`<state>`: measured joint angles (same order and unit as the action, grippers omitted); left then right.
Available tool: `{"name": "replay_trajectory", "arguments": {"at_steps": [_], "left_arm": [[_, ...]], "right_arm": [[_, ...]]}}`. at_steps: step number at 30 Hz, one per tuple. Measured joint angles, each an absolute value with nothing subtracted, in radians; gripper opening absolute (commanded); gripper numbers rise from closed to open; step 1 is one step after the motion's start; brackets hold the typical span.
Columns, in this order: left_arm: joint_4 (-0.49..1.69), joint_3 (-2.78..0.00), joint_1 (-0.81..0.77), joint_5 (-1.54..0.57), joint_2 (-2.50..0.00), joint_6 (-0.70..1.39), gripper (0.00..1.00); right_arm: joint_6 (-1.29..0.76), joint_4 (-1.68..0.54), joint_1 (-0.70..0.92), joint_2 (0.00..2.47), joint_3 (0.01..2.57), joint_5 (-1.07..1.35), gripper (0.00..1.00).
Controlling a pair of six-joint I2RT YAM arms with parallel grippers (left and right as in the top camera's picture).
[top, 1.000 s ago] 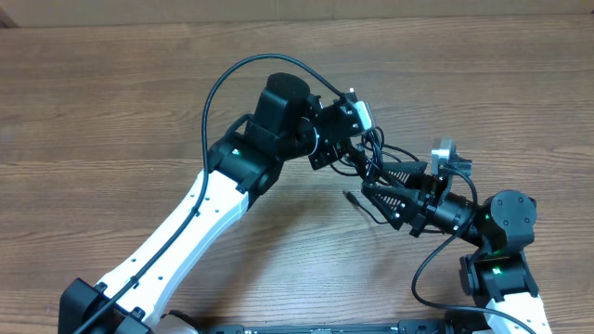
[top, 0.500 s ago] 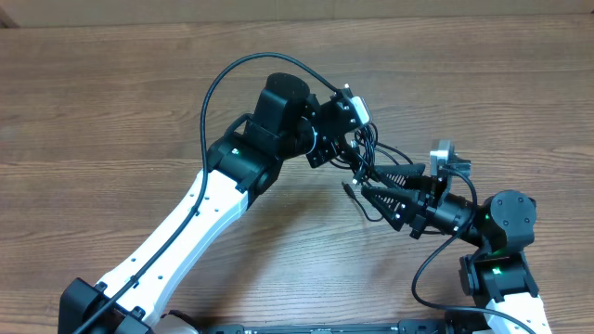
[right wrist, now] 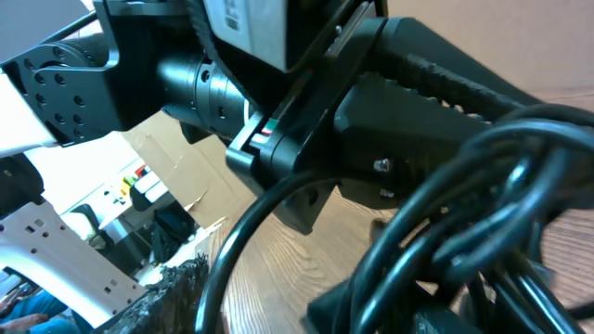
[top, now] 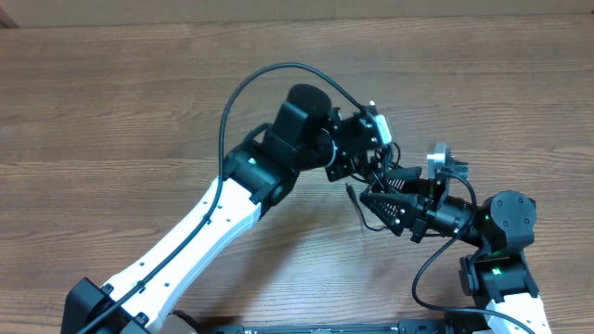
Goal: Untangle cables
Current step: 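Close the right gripper on a cable strand under the left gripper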
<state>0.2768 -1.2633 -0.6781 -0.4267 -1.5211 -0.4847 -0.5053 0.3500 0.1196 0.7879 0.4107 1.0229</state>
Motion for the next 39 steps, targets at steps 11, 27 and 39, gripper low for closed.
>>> {"name": "replay_trajectory", "arguments": {"at_steps": [11,27,39], "left_arm": [[0.287,-1.263,-0.688,-0.426,-1.521,-0.485,0.04],[0.405,-1.271,-0.672,-0.399,-1.521,-0.477,0.04],[0.449,-1.271,-0.675,-0.391,-1.523,-0.501,0.04]], "right_arm": [[-0.505,0.288,0.12,0.787,0.411,0.987,0.57],[-0.466,0.202,0.133,0.787,0.411,0.632,0.57],[-0.445,0.262,0.126,0.787,0.411,0.339,0.58]]}}
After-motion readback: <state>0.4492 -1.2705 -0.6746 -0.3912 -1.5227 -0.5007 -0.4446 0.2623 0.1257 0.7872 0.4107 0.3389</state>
